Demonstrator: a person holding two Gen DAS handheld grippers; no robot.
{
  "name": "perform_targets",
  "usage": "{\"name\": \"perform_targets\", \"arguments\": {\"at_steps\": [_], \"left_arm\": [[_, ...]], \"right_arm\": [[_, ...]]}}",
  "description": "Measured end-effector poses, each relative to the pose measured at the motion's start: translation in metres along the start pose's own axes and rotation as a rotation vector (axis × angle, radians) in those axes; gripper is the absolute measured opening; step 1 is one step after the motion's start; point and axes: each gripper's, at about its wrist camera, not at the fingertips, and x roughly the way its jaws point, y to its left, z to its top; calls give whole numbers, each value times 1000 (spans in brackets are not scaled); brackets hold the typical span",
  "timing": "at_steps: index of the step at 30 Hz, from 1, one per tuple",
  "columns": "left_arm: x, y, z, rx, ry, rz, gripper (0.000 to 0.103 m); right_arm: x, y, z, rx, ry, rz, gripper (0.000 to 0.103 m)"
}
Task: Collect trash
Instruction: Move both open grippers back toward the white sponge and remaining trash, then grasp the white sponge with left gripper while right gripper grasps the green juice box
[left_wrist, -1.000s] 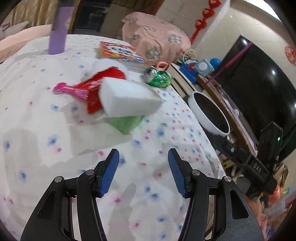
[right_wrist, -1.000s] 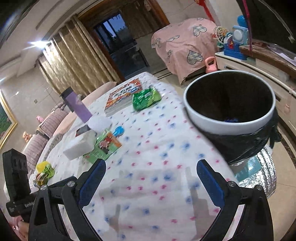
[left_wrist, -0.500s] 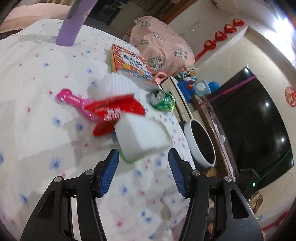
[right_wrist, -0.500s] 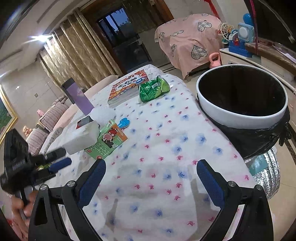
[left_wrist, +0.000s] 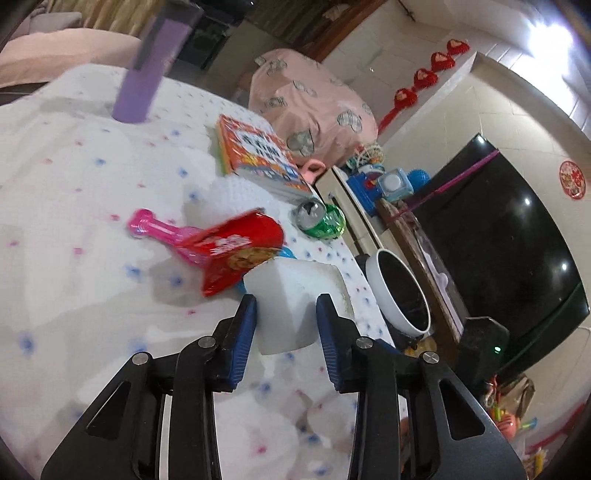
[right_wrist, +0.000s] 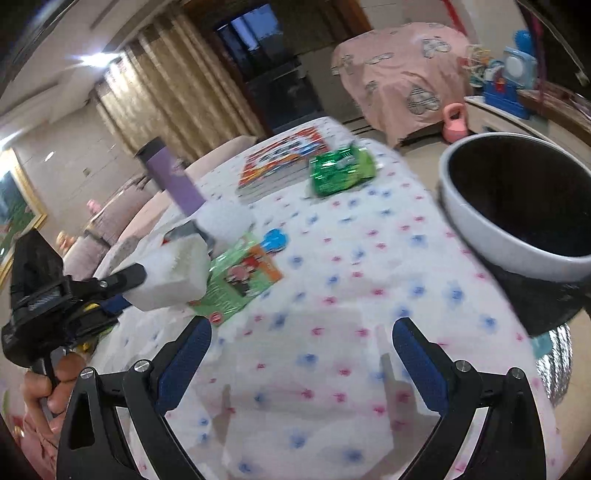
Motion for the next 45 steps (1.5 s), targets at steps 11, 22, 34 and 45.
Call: {"name": "perform_targets", "arguments": {"at_steps": [11,22,34,45], "left_arm": [[-37,66,-16,-69,-11,181,32],[-8,56,-23,-18,108,180,33],[6,65,-24,-52,126,204,48],[1,27,-28,5,94,113,31]], "right_arm": [[52,68,7,-52,42,2,99],[72,60,20,23,37,-55,62],[26,16,23,-41,115,-88,41],[37,3,32,37,64,-68,41]]}}
